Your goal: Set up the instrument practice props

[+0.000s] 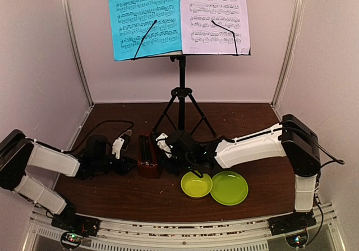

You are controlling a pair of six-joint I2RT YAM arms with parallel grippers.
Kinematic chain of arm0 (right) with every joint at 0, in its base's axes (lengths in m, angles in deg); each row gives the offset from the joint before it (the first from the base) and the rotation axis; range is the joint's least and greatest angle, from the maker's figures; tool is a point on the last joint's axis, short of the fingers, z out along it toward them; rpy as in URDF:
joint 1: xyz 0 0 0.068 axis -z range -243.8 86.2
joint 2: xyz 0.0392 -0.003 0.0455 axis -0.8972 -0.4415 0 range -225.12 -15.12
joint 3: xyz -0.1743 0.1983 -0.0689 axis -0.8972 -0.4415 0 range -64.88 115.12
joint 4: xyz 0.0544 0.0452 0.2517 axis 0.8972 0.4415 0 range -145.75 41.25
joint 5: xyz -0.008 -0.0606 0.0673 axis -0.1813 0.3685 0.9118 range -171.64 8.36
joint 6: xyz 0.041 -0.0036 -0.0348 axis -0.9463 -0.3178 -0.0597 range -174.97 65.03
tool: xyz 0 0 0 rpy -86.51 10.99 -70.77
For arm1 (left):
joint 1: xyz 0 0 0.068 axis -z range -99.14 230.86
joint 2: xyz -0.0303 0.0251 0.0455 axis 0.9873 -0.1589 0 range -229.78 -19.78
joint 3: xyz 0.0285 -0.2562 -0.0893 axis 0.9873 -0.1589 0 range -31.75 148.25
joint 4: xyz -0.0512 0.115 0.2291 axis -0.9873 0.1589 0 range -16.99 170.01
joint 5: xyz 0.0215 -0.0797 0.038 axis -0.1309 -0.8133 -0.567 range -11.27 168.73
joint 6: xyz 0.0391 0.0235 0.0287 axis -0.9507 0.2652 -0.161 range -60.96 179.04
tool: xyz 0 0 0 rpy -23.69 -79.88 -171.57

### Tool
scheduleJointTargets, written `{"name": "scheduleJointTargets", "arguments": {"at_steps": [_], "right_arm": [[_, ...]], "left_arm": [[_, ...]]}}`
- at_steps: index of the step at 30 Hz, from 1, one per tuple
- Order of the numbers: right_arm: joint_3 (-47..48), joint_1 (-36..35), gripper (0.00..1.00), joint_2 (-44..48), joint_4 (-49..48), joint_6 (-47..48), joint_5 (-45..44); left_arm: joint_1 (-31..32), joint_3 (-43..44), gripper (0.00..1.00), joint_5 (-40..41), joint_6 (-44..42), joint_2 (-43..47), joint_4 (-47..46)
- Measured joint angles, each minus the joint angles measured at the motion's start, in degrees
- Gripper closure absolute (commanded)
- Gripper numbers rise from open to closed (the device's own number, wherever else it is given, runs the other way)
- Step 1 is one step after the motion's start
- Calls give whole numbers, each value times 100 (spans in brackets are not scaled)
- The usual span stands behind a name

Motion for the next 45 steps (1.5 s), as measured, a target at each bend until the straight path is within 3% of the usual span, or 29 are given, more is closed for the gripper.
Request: {"name": "scheduleJointTargets", "arguments": {"at_steps": [7,22,45], "right_arm": [[-446,9,20,623,-192,142,68],[-503,-131,15,1027,-828,-404,824],[-181,-46,34,741,-804,-957,581]], "left_arm": [[138,-7,70,76,15,452,39],[223,208,71,289,146,136,2],[404,190,71,35,142,59,-63]]}}
